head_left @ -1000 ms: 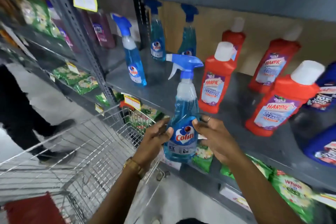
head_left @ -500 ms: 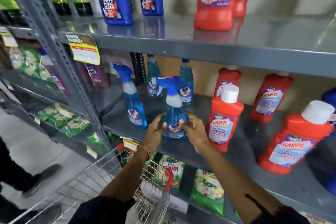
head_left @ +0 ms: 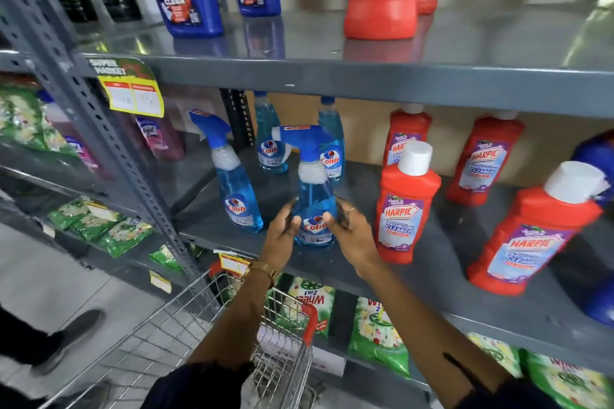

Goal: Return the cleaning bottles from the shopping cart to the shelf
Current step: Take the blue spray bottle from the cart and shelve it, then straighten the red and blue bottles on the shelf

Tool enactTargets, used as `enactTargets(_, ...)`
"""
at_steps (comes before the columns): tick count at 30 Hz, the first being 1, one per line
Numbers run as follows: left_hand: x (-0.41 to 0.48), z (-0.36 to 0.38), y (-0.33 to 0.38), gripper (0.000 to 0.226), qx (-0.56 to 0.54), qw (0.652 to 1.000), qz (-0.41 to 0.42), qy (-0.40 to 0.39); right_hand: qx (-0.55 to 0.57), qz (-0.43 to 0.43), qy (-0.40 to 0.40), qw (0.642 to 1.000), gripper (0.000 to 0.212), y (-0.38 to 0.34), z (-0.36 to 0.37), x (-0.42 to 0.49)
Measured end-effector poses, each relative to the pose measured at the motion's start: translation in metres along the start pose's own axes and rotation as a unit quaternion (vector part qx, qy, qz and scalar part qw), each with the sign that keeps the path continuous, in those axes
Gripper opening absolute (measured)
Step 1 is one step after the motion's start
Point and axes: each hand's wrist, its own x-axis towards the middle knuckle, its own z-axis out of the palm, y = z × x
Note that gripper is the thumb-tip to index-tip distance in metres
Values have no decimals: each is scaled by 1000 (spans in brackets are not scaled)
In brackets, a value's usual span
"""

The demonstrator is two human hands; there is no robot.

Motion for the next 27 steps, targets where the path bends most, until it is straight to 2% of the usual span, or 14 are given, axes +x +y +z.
enactTargets(1,-2,2,-2,48,-8,1000,1,6,-10,-6,9,1000,53,0,-2,-9)
enactTargets(4,-15,10,-16,58,-37,999,-1,31,-8,-15,87,996,43,-2,-20,-54)
enactTargets(7,-39,31,-34,82,-2,993,-16,117,-63,-95,253,961,16,-2,-51,-102)
enactTargets(8,-49,44,-36,84,23,989,-13,145,-89,-112,318,937,17,2,-66,-112)
enactTargets(10,-71,70,-37,79,78,980,27,182,-134,-101,441,882,39,12,-96,-123)
enactTargets(12,-89,98,-34,72,144,968,84,186,-195,-43,516,833,79,24,-127,-126)
enactTargets(13,-96,111,-33,67,172,964,99,175,-214,-12,519,828,99,29,-141,-123)
enactTargets(14,-102,122,-33,62,195,963,107,155,-217,17,501,838,113,34,-151,-118)
enactTargets(16,-110,144,-34,60,251,955,128,90,-190,38,448,873,123,39,-168,-108)
enactTargets(18,-115,163,-40,65,326,930,171,10,-154,30,425,892,109,40,-178,-101)
enactTargets(21,-119,181,-37,63,405,886,207,-86,-151,30,452,879,81,39,-179,-100)
enactTargets(24,-119,196,-33,52,447,856,238,-102,-147,28,455,878,79,46,-175,-99)
enactTargets(27,-123,209,-27,54,484,829,258,-110,-145,33,437,887,80,52,-176,-96)
